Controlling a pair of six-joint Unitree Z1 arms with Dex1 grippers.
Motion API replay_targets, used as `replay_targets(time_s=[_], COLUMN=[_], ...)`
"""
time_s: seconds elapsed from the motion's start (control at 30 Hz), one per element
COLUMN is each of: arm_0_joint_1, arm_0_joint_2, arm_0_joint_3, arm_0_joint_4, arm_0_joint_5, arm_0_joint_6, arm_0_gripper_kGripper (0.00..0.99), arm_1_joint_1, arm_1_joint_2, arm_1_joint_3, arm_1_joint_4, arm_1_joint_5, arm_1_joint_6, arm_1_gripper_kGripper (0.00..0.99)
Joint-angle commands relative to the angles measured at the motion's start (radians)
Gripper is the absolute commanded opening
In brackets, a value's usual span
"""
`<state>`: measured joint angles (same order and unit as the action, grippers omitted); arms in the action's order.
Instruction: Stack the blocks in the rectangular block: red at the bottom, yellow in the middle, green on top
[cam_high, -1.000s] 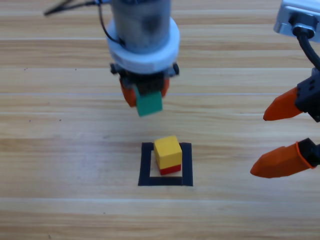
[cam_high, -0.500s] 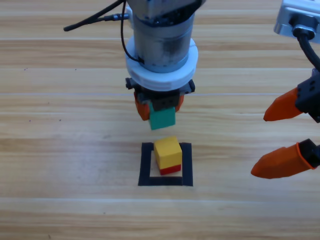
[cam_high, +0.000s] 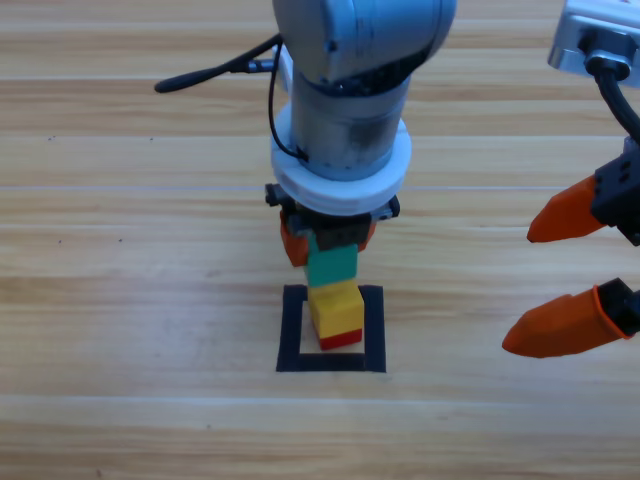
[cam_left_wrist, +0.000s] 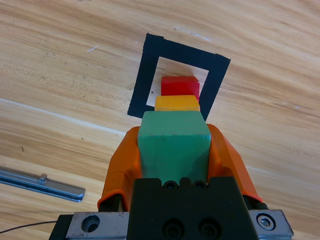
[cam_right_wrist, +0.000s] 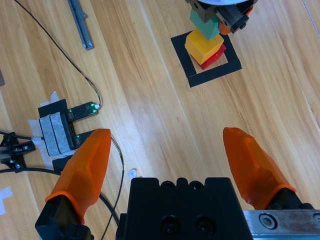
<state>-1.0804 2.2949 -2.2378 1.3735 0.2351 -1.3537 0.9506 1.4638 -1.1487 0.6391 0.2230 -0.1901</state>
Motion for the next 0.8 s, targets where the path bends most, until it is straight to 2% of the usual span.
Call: replay_targets(time_s=[0.03,0.8], arm_0_joint_1=[-0.027,-0.030], arm_0_joint_2=[0.070,0.095], arm_0_joint_3=[-0.008,-0.020], arm_0_joint_4=[0.012,0.012], arm_0_joint_5=[0.001,-0.013], arm_0_joint_6=[-0.012,-0.007], arm_0_gripper_kGripper=[0.014,0.015], arm_1_joint_1=[0.028,0.028], arm_1_joint_2=[-0.022,-0.019], arm_1_joint_3=[0.030,0.032], arm_1_joint_4=[0.021,0.021], arm_1_joint_5=[-0.001,-0.001], arm_1_joint_6=[-0.009,-0.011], arm_1_gripper_kGripper=[0.990,0.990])
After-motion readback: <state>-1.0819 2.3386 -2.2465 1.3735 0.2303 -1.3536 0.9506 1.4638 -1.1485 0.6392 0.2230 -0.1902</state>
